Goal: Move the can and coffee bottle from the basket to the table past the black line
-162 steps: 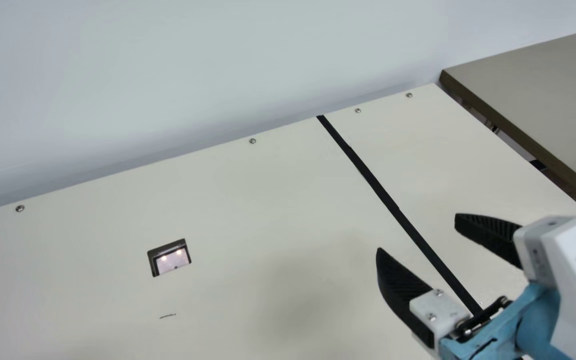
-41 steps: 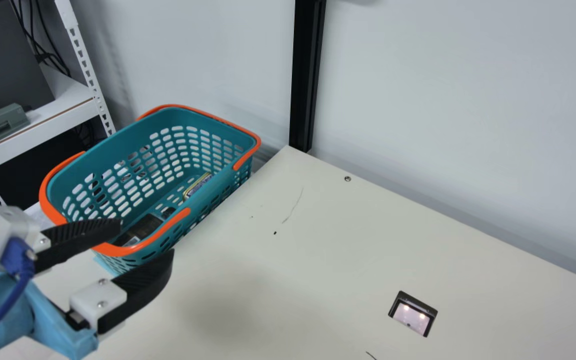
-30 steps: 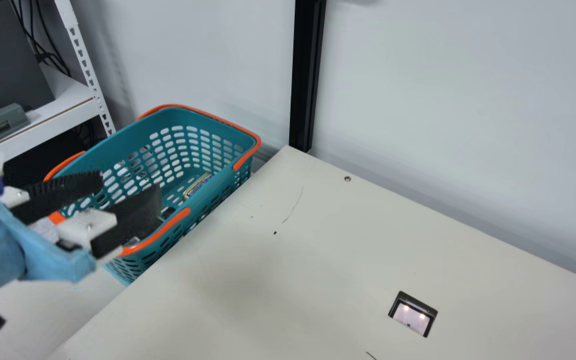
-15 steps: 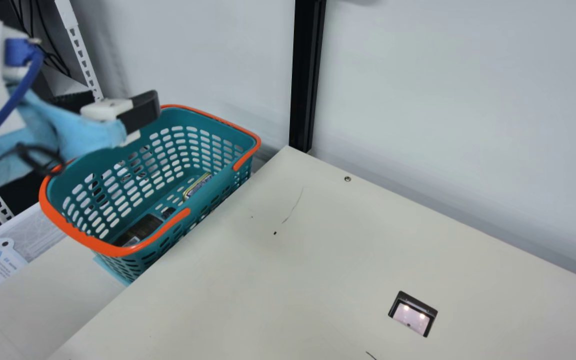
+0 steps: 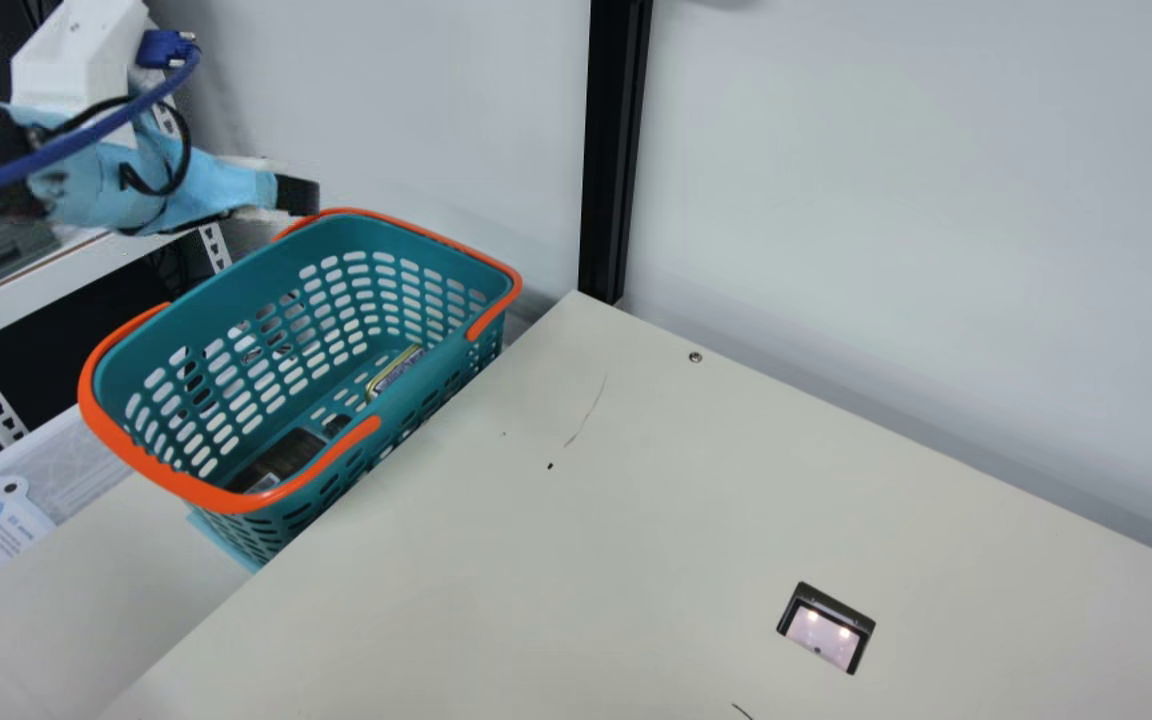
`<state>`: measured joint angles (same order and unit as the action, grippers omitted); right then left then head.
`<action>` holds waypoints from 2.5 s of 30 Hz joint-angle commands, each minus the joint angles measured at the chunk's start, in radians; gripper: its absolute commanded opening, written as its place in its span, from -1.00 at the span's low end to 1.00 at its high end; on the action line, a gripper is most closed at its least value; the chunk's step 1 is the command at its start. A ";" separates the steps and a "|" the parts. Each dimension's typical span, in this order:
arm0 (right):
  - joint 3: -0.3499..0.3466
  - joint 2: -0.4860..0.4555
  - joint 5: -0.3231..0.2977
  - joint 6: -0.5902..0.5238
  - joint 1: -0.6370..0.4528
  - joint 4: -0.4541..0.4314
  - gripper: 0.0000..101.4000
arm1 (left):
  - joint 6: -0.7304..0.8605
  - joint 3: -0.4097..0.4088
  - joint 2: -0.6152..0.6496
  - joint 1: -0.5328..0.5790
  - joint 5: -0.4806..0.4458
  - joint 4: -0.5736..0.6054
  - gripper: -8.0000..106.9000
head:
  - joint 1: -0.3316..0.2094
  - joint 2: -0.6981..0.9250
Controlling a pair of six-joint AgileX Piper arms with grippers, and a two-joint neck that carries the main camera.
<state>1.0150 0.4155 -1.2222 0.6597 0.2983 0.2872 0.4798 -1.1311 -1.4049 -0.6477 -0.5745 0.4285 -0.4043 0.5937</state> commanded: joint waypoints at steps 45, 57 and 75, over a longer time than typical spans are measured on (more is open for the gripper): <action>0.000 0.000 0.000 0.000 0.000 0.000 1.00 | 0.528 -0.264 -0.844 0.103 0.170 0.164 0.71 | -0.023 0.015; 0.000 0.000 0.000 0.000 0.000 0.000 1.00 | 0.502 -0.384 -0.994 0.123 0.186 0.151 0.71 | -0.023 0.015; 0.000 0.000 0.000 0.000 0.000 0.000 1.00 | 0.563 -0.374 -0.933 0.111 0.192 0.265 -0.68 | -0.023 0.015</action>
<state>1.0150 0.4155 -1.2222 0.6597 0.2983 0.2872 1.0034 -1.5253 -2.3772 -0.5290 -0.3796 0.6531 -0.4043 0.5937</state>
